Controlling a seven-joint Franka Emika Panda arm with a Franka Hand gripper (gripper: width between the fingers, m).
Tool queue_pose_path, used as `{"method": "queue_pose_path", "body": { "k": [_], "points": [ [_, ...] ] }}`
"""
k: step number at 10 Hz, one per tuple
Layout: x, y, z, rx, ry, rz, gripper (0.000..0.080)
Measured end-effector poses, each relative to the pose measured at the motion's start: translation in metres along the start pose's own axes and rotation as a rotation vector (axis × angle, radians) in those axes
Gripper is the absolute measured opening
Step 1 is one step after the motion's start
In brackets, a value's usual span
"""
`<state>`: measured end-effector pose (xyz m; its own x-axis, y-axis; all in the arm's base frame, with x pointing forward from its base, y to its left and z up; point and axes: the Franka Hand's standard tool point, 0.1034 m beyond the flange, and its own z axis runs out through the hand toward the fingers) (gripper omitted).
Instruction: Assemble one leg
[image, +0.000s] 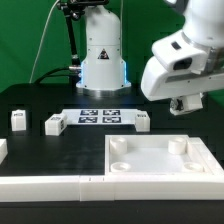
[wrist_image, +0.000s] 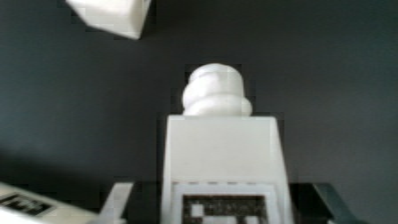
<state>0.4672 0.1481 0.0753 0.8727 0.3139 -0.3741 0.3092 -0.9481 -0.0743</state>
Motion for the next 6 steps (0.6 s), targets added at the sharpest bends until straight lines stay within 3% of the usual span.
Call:
{"method": "queue_pose_path", "body": {
  "k": [1, 4, 6],
  "points": [
    [0.009, 0.001, -0.001, -0.006, 0.103, 0.002, 0.0288],
    [0.015, 0.006, -0.004, -0.029, 0.372, -0.009, 0.0288],
    [0.027, 0.021, -0.018, -0.035, 0.427, -0.009, 0.0288]
  ]
}}
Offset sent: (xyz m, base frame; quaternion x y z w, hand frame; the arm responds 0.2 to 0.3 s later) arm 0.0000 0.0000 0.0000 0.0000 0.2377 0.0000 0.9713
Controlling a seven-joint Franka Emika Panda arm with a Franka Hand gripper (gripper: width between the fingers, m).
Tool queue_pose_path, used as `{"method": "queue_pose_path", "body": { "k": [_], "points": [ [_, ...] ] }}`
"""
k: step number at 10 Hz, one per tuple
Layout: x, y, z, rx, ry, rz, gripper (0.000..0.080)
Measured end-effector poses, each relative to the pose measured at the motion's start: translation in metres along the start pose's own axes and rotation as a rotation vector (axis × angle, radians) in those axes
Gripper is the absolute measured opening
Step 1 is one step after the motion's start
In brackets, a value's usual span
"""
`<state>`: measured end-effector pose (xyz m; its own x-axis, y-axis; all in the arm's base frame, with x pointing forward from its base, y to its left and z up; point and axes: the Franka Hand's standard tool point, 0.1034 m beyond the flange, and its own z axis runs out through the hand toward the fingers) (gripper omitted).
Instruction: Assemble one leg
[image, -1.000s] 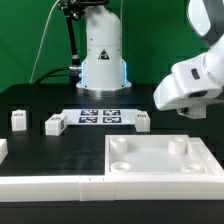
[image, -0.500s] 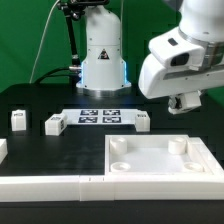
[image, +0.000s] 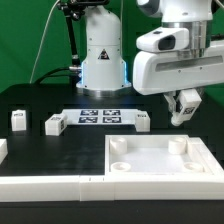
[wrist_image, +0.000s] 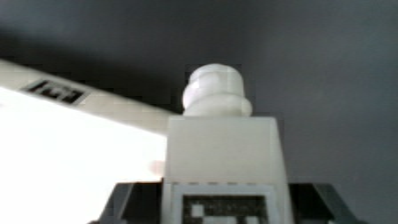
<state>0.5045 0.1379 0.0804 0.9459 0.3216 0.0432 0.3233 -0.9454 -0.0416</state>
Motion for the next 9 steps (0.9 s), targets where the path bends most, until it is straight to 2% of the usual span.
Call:
{"method": "queue_pose_path", "body": {
  "k": [2, 8, 9],
  "points": [
    [0.028, 0.009, -0.009, 0.003, -0.004, -0.001, 0.0288],
    [0.029, 0.009, -0.007, 0.003, 0.000, 0.000, 0.0288],
    [0.038, 0.015, -0.012, 0.004, -0.017, 0.003, 0.0288]
  ]
}}
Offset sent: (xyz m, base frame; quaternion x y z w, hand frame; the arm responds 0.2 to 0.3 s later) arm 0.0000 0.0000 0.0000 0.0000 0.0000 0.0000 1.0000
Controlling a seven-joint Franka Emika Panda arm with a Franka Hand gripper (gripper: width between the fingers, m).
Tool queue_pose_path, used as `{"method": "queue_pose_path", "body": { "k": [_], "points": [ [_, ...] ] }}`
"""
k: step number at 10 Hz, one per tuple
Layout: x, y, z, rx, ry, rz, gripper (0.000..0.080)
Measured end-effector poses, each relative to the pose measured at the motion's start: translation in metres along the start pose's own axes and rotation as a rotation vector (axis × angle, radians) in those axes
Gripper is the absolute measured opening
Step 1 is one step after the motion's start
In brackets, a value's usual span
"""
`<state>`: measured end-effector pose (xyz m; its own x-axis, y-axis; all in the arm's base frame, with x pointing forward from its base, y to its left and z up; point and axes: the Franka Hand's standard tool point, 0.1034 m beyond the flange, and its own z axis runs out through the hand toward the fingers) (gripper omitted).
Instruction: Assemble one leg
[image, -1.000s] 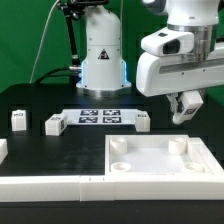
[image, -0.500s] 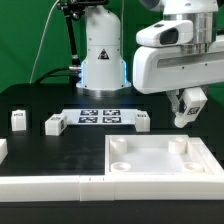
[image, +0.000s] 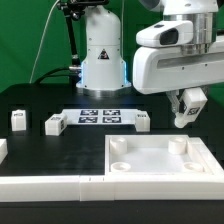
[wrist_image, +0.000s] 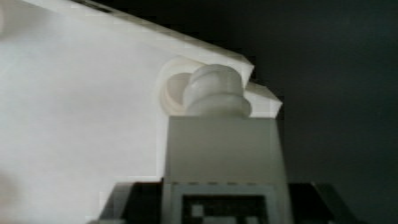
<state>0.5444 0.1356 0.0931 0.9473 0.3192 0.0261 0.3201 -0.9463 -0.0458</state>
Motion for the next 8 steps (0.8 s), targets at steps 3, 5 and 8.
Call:
{"method": "queue_pose_path", "body": {
  "k": [3, 5, 8],
  "points": [
    [0.053, 0.014, -0.004, 0.001, 0.039, -0.009, 0.0288],
    [0.078, 0.027, -0.003, -0.001, 0.067, -0.037, 0.0288],
    [0.081, 0.030, 0.000, -0.009, 0.114, -0.034, 0.0288]
  ]
}}
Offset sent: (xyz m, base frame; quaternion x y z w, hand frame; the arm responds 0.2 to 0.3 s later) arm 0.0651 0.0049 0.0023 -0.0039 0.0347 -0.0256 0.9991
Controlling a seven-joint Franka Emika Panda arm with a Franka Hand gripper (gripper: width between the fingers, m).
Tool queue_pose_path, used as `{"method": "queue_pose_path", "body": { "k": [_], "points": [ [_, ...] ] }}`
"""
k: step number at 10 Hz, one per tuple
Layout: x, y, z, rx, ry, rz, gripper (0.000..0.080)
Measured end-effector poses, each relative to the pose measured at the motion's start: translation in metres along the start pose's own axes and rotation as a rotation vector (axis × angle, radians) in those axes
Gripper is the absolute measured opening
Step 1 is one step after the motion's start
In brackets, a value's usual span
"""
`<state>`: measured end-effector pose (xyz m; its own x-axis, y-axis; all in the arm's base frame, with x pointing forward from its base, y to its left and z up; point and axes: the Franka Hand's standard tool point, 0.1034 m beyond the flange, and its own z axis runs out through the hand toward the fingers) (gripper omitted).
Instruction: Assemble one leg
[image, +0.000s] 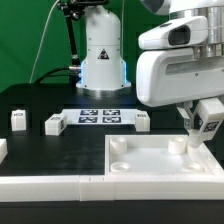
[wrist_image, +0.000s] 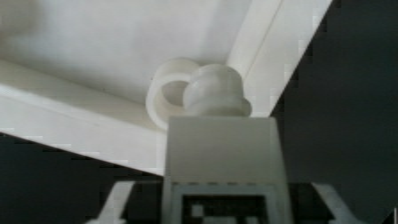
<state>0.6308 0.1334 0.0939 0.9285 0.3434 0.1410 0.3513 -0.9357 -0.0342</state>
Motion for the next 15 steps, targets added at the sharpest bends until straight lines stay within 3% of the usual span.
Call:
{"method": "queue_pose_path", "body": {
  "k": [3, 8, 10, 12, 15],
  "points": [
    [0.007, 0.007, 0.002, -0.038, 0.189, -0.005, 0.0288],
    [0.005, 0.011, 0.007, -0.039, 0.182, 0.000, 0.0288],
    [0.006, 0.014, 0.011, -0.048, 0.227, 0.001, 0.0288],
    [0.004, 0.017, 0.014, -0.080, 0.382, 0.004, 0.0288],
    [-0.001, 0.014, 0.021, -0.076, 0.372, 0.001, 0.0288]
  ]
}}
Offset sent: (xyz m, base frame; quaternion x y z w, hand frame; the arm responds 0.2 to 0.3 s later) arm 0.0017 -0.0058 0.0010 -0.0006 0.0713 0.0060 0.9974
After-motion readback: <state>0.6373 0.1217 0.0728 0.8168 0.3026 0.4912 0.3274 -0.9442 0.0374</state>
